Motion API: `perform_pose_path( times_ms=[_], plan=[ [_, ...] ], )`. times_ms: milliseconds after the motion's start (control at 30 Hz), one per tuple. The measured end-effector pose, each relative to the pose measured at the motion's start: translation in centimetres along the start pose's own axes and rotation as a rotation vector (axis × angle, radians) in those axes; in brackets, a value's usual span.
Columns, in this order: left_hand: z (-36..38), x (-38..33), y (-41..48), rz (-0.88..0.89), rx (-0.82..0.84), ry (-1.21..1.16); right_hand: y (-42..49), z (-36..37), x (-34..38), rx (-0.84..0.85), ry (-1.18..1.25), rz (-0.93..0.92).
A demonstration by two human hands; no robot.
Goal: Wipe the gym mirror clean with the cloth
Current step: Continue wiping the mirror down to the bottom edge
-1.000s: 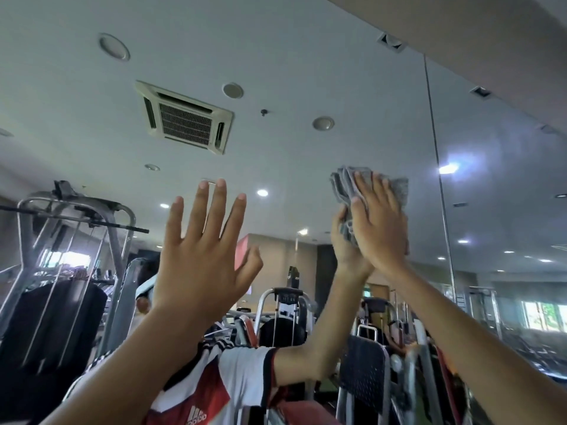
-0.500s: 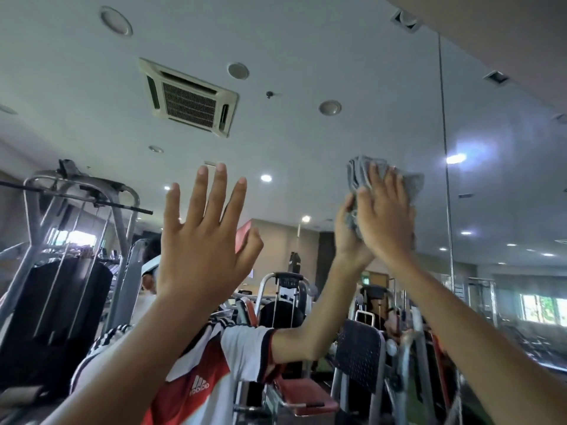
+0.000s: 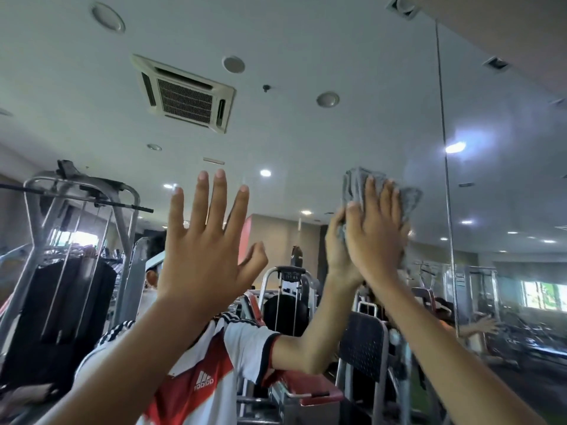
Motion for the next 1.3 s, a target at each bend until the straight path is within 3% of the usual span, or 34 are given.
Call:
perform_pose_path(
  times_ms=[100,167,200,300,400,433,533,633,767,900,967,1033,1100,1167,1300],
  plan=[
    [-0.1,0.3,0.0,0.016,0.000,0.000,-5.2,-0.6,3.7,0.032,0.006,-0.318],
    [-0.3,0.1,-0.2,0.009,0.001,0.000,-9.6,-1.2,2.2,0.067,-0.041,-0.565],
    [-0.4,-0.1,-0.5,0.006,0.006,0.003,-10.6,-1.5,0.4,0.090,-0.058,-0.602],
    [-0.3,-0.5,-1.7,0.011,0.020,0.008,-8.1,-1.8,-2.8,0.086,-0.045,-0.392],
    [-0.3,-0.4,-1.8,0.019,0.018,-0.002,-3.7,-0.8,-0.2,0.057,-0.033,-0.061],
    [-0.2,-0.2,-1.7,0.018,0.020,-0.008,-3.3,-0.5,1.4,0.057,-0.018,-0.025],
    [-0.2,-0.1,-1.5,0.020,0.025,-0.018,-6.9,-0.6,5.4,0.046,0.012,-0.297],
    [-0.2,0.2,-1.8,0.035,0.022,-0.015,-13.6,-1.3,2.5,0.131,-0.027,-0.553],
    [-0.4,-0.1,-2.5,0.040,0.023,-0.030,-12.2,-2.1,-3.0,0.108,-0.057,-0.280],
    [-0.4,-0.1,-2.6,0.042,0.027,-0.029,-6.8,-0.7,0.6,0.001,-0.052,-0.056],
    [-0.4,0.1,-2.5,0.048,0.020,-0.036,-7.7,-0.5,3.6,-0.031,-0.008,-0.126],
    [-0.4,0.4,-2.8,0.060,0.011,-0.052,-11.5,-0.4,4.5,0.014,0.022,-0.319],
    [-0.5,0.7,-3.9,0.068,0.009,-0.053,-15.5,-1.0,2.9,0.088,-0.011,-0.517],
    [-0.6,0.3,-5.6,0.043,0.031,-0.042,-16.0,-1.8,-0.4,0.124,-0.047,-0.537],
    [-0.8,-0.6,-7.8,0.007,0.055,-0.038,-9.4,-1.9,-2.2,-0.004,-0.072,-0.038]
  ],
)
Point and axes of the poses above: each hand's wrist, its own y-axis towards the middle knuckle, its own z-axis out of the palm, x = y × z, the point moved 3 cm from there along y, towards the middle knuckle, and after that the axes turned 9 degrees about -z, right-handed, at the moved point
